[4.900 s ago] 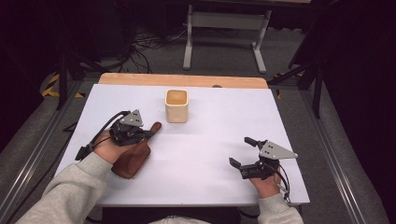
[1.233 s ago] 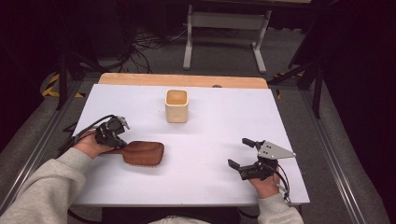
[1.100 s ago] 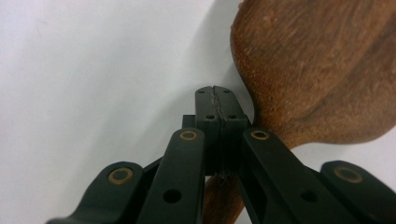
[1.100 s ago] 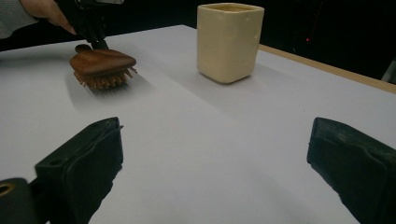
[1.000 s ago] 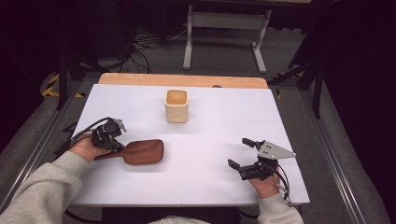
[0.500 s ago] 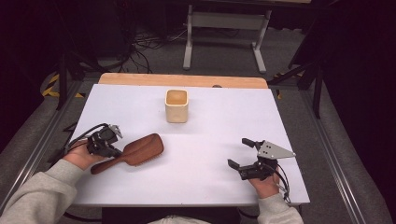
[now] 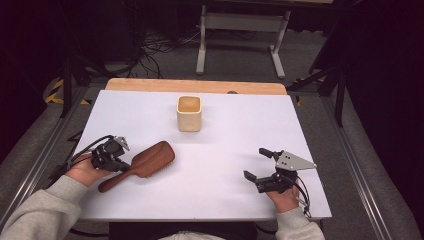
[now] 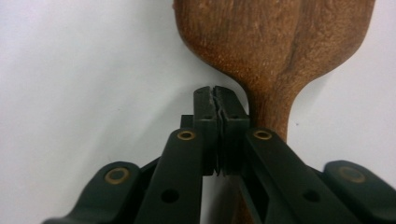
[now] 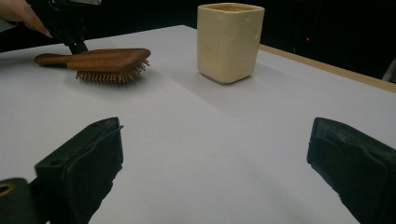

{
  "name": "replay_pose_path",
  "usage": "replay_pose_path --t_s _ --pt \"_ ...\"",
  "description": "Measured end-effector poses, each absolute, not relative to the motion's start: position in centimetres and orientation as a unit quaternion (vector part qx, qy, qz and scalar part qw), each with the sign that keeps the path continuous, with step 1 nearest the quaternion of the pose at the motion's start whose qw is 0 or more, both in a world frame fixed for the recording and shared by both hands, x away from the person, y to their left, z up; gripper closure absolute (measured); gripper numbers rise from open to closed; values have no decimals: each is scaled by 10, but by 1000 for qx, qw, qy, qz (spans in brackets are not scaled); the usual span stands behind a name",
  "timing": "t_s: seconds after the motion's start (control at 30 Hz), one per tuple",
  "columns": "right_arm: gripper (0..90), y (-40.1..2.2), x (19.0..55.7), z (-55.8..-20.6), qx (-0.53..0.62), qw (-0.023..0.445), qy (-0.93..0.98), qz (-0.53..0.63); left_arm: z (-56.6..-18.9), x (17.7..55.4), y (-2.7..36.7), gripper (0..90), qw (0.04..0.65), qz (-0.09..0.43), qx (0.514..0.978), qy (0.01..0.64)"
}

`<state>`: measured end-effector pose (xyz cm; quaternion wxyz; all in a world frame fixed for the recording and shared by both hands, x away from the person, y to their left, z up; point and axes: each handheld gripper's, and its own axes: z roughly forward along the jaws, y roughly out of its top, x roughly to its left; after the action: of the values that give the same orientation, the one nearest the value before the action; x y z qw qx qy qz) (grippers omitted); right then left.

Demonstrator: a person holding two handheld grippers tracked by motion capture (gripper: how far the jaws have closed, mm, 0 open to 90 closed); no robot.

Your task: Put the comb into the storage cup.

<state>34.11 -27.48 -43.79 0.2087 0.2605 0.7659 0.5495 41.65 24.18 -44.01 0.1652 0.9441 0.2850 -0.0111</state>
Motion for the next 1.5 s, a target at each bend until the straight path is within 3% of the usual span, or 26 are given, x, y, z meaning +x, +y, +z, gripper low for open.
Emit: replay_pose_path --t_s 0.2,0.5,0.53,0.73,1.27,1.5 --pt "42 -275 341 -438 260 209 766 549 -432 415 249 739 179 7 935 305" --pt "41 -274 341 -438 259 208 767 550 -416 405 254 249 234 27 924 301" --pt "41 -274 341 -438 259 208 767 549 -415 402 253 249 241 31 924 296" --pt "41 -274 341 -438 258 209 766 550 -414 392 247 36 254 33 921 293" --pt "41 -274 341 -438 258 208 767 550 -418 378 238 1 264 28 927 265" --pt "41 -273 341 -438 258 207 767 550 -424 378 232 9 234 50 933 269"
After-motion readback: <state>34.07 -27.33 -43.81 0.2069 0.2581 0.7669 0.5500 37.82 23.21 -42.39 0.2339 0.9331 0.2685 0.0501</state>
